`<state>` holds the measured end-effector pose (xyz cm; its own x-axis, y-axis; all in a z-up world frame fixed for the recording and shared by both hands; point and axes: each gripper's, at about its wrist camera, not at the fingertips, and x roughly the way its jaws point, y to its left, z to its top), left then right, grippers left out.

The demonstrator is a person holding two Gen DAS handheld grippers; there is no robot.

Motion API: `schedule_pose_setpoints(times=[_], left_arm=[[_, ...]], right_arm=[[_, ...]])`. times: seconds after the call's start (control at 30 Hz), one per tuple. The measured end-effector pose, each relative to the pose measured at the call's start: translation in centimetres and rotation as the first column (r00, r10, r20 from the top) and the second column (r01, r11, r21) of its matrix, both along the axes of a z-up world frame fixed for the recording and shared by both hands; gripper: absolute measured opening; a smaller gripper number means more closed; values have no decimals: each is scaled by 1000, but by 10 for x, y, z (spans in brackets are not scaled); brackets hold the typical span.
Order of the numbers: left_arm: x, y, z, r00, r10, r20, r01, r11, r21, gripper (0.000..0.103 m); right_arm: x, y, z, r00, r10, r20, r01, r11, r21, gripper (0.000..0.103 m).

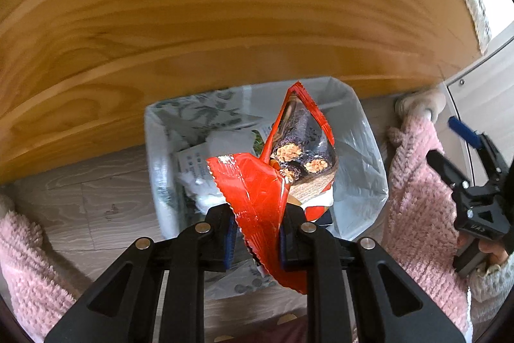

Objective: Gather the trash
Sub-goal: 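Lower the left tool over the bin and open it to drop the red bag, then raise both open tools from the bin and turn toward the bed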

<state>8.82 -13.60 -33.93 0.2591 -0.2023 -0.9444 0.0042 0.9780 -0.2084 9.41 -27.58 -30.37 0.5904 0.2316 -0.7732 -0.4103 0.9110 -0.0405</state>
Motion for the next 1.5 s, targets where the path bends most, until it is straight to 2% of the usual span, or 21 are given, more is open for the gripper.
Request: schedule_pose_setpoints(times=[0.2, 0.57, 0.73, 0.87, 0.9, 0.97, 1.0, 1.07, 1.13, 1.23, 1.3, 1.5], left_arm=[[11, -13, -13, 999, -15, -44, 16, 1000, 17, 18], [28, -30, -47, 990, -26, -140, 36, 997, 68, 18], [38, -35, -61, 987, -14, -163, 31, 994, 105, 18], [42, -34, -69, 984, -7, -178, 24, 995, 94, 21], [42, -34, -71, 983, -17, -184, 35, 995, 97, 23], [39, -38, -73, 982, -47, -186, 70, 990, 121, 40], [37, -39, -72, 983, -56, -176, 78, 990, 121, 44], [34, -37, -67, 987, -58, -150, 78, 989, 126, 70], [32, -34, -63, 991, -34, -129, 52, 989, 138, 83], [32, -28, -56, 995, -3, -97, 16, 990, 140, 86], [31, -25, -53, 995, 12, -97, 2, 991, 136, 93], [25, -19, -41, 998, 25, -62, -17, 993, 118, 94]], right_arm=[[-3, -7, 3, 991, -131, 28, 134, 985, -105, 95], [1, -28, -7, 966, -259, 21, 260, 961, -98, 95], [6, -41, -8, 948, -319, 2, 318, 946, -64, 95], [9, -49, -10, 935, -354, -26, 353, 934, -48, 95], [11, -50, -11, 932, -361, -36, 360, 932, -46, 95], [11, -52, -12, 927, -373, -48, 371, 928, -44, 95], [12, -52, -13, 925, -377, -52, 375, 926, -43, 95], [12, -53, -14, 923, -380, -56, 378, 925, -45, 95], [13, -53, -14, 924, -378, -56, 376, 925, -49, 95], [13, -50, -14, 927, -371, -52, 368, 928, -58, 95], [12, -48, -14, 930, -364, -48, 361, 930, -66, 95], [11, -44, -14, 936, -352, -35, 348, 934, -81, 95]])
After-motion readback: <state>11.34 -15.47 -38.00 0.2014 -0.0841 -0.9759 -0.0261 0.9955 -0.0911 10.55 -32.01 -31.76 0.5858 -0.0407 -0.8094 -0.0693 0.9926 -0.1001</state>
